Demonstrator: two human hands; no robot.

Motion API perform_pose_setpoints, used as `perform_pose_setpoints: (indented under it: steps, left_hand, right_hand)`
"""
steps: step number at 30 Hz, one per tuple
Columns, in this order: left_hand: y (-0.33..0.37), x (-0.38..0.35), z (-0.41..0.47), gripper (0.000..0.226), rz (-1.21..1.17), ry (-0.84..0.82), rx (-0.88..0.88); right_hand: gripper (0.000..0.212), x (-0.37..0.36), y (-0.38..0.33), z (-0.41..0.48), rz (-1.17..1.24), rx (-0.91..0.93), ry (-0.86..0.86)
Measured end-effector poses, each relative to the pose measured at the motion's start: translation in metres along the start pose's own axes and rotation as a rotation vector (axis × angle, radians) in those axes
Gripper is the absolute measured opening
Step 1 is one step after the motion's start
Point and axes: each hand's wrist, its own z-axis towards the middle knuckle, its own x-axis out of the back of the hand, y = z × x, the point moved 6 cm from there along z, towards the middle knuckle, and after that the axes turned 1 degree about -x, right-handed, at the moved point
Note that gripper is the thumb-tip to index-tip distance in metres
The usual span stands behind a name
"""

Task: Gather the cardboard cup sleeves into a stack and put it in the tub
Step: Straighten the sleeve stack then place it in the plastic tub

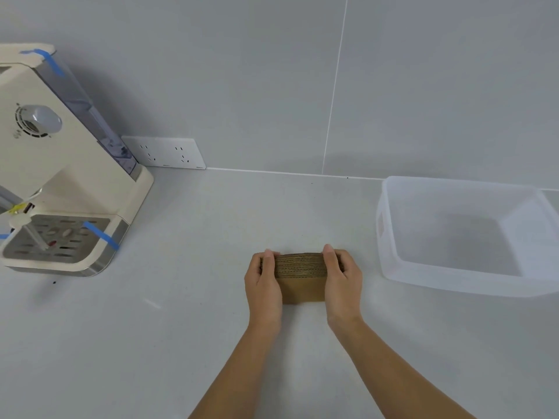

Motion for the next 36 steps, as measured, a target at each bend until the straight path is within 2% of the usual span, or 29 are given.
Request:
perform_pose_setpoints:
  steps: [2,6,12,16,26,29,31,34,36]
  left_hand:
    - [0.006,0.000,-0.001,0.029,-0.009,0.026,-0.033]
    - [0.010,0.001,-0.008,0.024,0.001,0.003,-0.148]
    - [0.000,0.000,-0.006,0.022,0.032,0.017,-0.094]
    - [0.012,0.004,-0.007,0.025,-0.014,0.050,-0.159]
    - [-0.004,0.006,-0.006,0.024,0.085,-0.026,-0.116]
    - [0.002,0.005,-0.007,0.018,0.112,-0.132,-0.126]
    - [0.005,0.008,-0.008,0.011,0.137,-0.265,-0.131]
    - [0.002,0.023,-0.004,0.048,0.210,-0.482,-0.114]
    - [0.001,0.037,0.000,0.065,0.296,-0.561,-0.115]
  right_hand:
    - [0.031,0.001,-0.008,-0.001,0.029,0.043,0.001]
    - [0.020,0.008,-0.013,-0.003,0.031,0.161,-0.059]
    - [0.023,0.007,-0.002,-0.002,-0.004,0.105,-0.036]
    - [0.026,0.006,-0.014,-0.008,0.057,0.180,-0.053]
    - [0.028,0.009,0.006,-0.007,-0.020,0.152,-0.050]
    - [0.029,0.009,0.006,-0.007,-0.035,0.145,-0.057]
    - [0.029,0.009,0.006,-0.007,-0.046,0.147,-0.058]
    - [0.029,0.009,0.006,-0.007,-0.056,0.139,-0.057]
    - [0.030,0.009,0.006,-0.007,-0.069,0.141,-0.058]
